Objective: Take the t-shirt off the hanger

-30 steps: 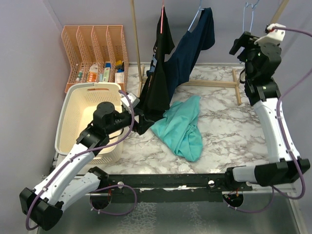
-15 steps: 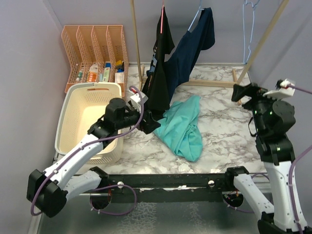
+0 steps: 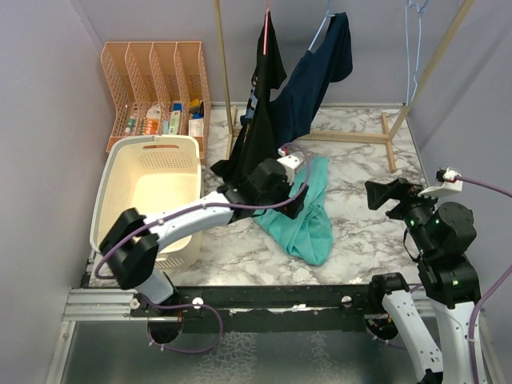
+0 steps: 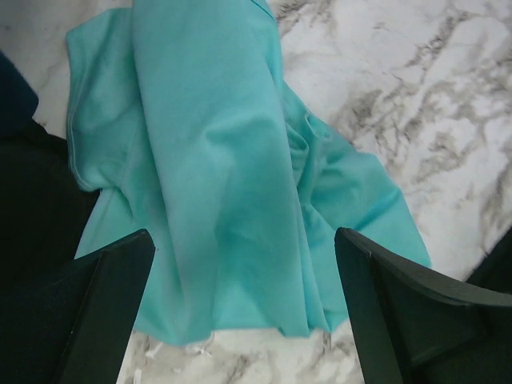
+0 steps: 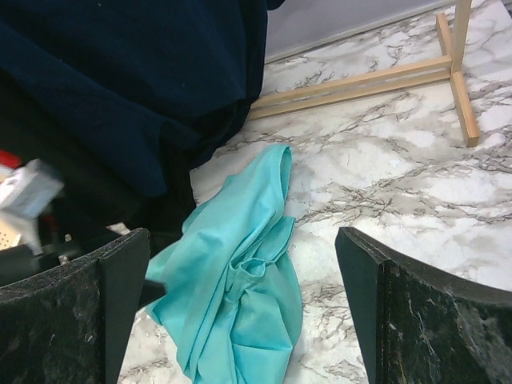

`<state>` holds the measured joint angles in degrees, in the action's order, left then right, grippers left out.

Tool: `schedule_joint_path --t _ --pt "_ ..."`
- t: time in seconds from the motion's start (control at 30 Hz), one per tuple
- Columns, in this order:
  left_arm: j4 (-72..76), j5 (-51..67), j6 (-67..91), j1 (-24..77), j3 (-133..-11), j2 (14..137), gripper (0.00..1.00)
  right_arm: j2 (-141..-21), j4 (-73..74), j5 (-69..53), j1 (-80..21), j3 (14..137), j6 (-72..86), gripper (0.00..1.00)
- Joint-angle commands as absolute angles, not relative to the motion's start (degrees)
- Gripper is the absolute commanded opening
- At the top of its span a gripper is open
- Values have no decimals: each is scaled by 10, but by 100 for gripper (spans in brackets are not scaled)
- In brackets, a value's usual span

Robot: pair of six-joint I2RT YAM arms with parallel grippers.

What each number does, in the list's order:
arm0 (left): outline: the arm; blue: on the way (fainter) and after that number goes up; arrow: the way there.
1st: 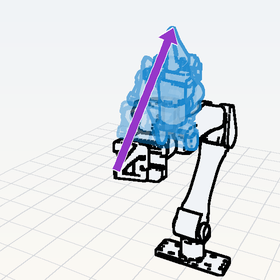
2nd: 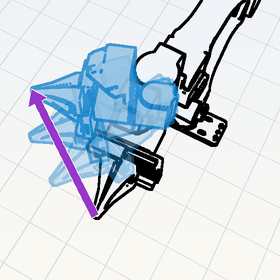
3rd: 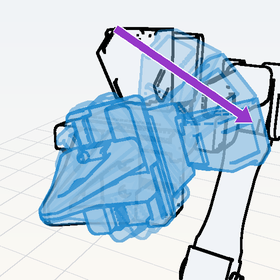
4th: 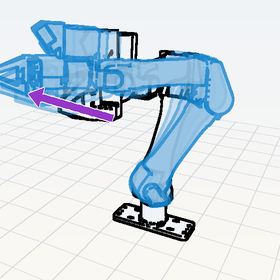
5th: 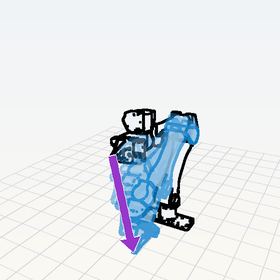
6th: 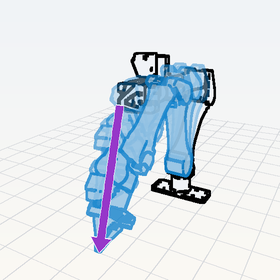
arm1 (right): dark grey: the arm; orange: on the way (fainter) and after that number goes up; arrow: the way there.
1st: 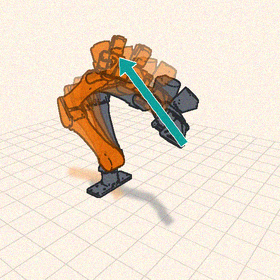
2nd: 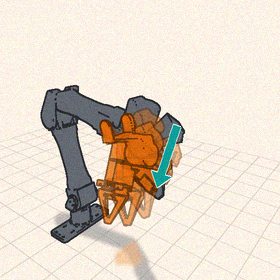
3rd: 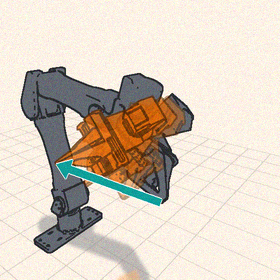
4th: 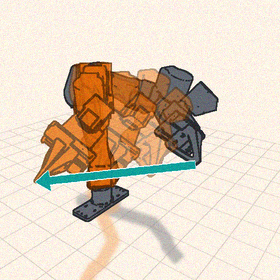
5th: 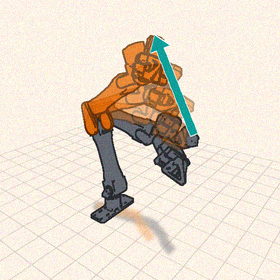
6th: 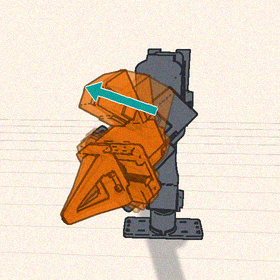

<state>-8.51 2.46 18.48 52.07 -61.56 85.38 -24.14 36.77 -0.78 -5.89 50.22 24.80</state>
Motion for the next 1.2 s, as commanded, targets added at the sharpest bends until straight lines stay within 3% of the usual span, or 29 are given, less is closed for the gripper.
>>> schedule_joint_path --t 0.0,0.27,0.7,0.8,0.87,0.9,1.0,1.17 --pt "-129 -110 196 553 -707 942 99 -226 382 -19 -57 500 261 99" --pt "-222 -145 200 579 -838 1091 99 -215 378 -5 -57 497 265 99" --pt "-206 -124 207 581 -786 1136 96 -220 372 -17 -57 491 265 99" --pt "-195 -108 205 580 -779 1142 79 -226 376 -18 -57 492 264 99" --pt "-195 -96 201 580 -762 1145 62 -226 375 -18 -57 491 264 99" --pt "-198 -91 197 580 -761 1145 50 -226 375 -18 -57 491 264 99" --pt "-216 -91 187 580 -765 1132 2 -224 376 -18 -57 492 265 99" --pt "-255 -126 176 580 -771 1042 0 -221 378 -20 -57 494 265 99"
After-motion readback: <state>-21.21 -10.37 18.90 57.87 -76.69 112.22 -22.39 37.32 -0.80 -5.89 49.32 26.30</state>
